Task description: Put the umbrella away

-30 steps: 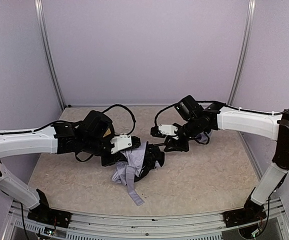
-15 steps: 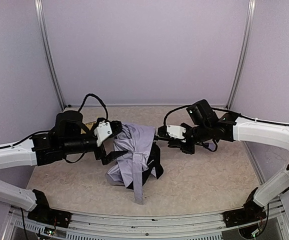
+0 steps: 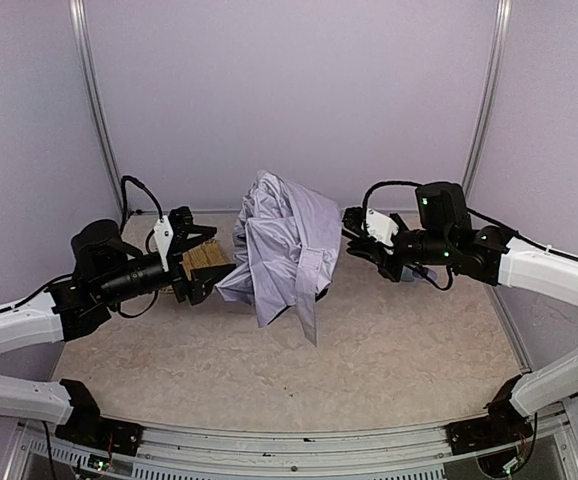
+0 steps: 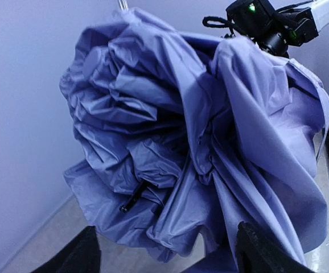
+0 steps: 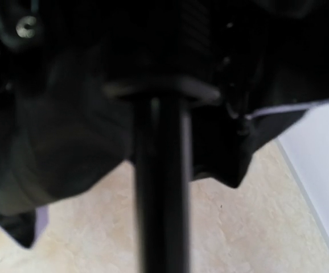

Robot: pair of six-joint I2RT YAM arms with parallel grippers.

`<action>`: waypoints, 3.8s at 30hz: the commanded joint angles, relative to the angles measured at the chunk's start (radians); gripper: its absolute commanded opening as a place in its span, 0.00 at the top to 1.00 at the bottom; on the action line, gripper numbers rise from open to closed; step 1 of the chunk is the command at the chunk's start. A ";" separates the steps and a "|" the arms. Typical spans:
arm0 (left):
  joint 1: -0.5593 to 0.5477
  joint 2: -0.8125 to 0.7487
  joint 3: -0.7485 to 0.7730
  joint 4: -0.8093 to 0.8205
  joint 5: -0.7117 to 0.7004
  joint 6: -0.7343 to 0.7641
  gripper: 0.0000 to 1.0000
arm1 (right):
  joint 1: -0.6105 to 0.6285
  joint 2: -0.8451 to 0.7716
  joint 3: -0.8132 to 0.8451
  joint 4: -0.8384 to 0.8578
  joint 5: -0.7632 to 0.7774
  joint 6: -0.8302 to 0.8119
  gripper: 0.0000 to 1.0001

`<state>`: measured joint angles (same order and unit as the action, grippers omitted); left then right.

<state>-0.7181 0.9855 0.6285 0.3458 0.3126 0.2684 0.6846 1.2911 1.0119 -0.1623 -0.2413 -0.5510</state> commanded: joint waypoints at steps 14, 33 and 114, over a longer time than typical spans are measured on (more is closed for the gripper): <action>0.005 0.458 0.037 0.313 0.223 -0.053 0.35 | 0.083 0.040 -0.056 -0.025 0.136 -0.154 1.00; 0.044 0.079 -0.226 0.610 0.043 -0.101 0.35 | -0.099 -0.058 0.005 0.090 0.376 -0.088 1.00; 0.144 0.814 0.204 0.301 0.210 0.385 1.00 | 0.120 -0.120 -0.052 -0.282 -0.071 -0.252 1.00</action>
<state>-0.6083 1.7546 0.7822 0.5713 0.5159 0.5949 0.7124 1.1957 1.0203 -0.4000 -0.2703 -0.7441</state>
